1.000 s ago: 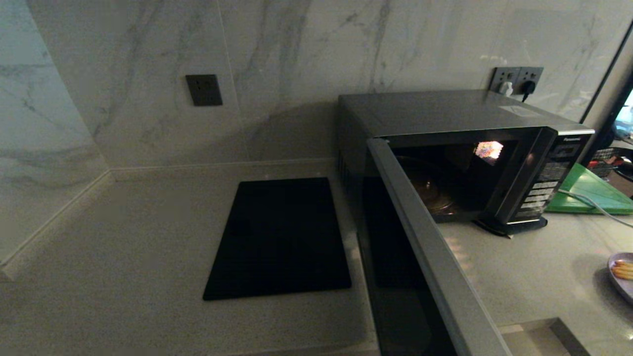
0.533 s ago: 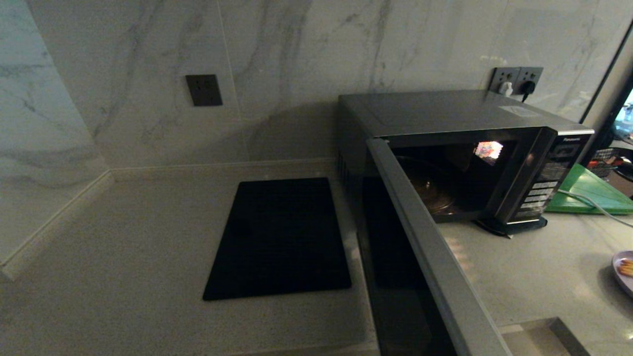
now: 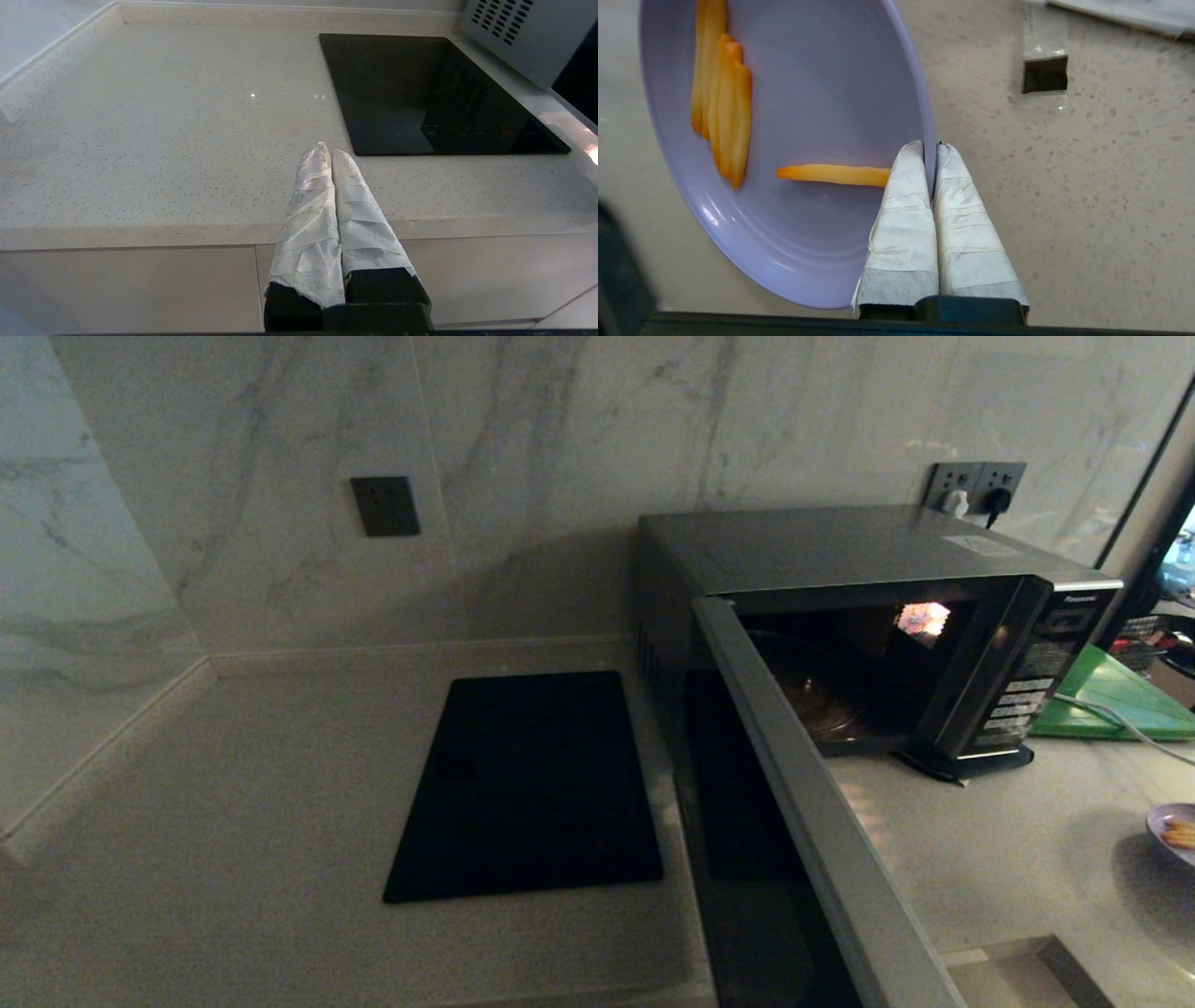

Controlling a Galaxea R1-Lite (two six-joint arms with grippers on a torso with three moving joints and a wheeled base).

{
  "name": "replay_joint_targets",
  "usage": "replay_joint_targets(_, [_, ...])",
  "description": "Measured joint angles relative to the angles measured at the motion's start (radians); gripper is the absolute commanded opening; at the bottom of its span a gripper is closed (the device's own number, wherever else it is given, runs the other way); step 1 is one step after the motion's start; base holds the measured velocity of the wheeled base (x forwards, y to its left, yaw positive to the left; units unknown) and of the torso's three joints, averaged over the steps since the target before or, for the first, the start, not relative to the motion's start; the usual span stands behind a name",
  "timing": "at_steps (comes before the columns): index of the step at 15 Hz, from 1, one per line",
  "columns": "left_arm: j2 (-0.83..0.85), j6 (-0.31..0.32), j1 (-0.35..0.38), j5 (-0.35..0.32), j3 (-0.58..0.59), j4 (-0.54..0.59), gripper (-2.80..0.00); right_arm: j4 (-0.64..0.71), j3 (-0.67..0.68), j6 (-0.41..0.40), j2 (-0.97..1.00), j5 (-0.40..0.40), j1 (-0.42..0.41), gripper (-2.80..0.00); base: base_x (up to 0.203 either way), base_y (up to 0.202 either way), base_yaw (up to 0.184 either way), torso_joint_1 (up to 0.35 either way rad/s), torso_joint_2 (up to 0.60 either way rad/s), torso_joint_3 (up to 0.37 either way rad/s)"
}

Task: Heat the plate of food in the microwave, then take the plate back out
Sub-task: Put the plate in the microwave oven

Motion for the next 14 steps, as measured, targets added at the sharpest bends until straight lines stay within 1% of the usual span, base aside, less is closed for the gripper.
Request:
replay_joint_targets(3, [0.000,0.000,0.000,0.000,0.000,0.000,-2.80,0.001,0.013,-0.007,-0.051,0.011,0.002,-2.80,0.000,0.000,0.000,0.000,0.00,0.000])
replay_joint_targets(8, [0.000,0.000,0.000,0.000,0.000,0.000,-2.80,0.010,0.054,-0.075,-0.147,0.068,0.018,-2.80,0.000,0.000,0.000,0.000,0.00,0.000])
replay_joint_targets(11, [0.000,0.000,0.000,0.000,0.000,0.000,-2.80,0.017,0.071,-0.112,-0.205,0.071,0.084,-2.80,0.000,0.000,0.000,0.000,0.00,0.000])
replay_joint_targets(12, [0.000,0.000,0.000,0.000,0.000,0.000,-2.80,0.018,0.080,-0.135,-0.220,0.072,0.118,-2.80,0.000,0.000,0.000,0.000,0.00,0.000])
replay_joint_targets(14, [0.000,0.000,0.000,0.000,0.000,0.000,-2.80,0.019,0.094,-0.154,-0.247,0.071,0.199,-2.80,0.000,0.000,0.000,0.000,0.00,0.000])
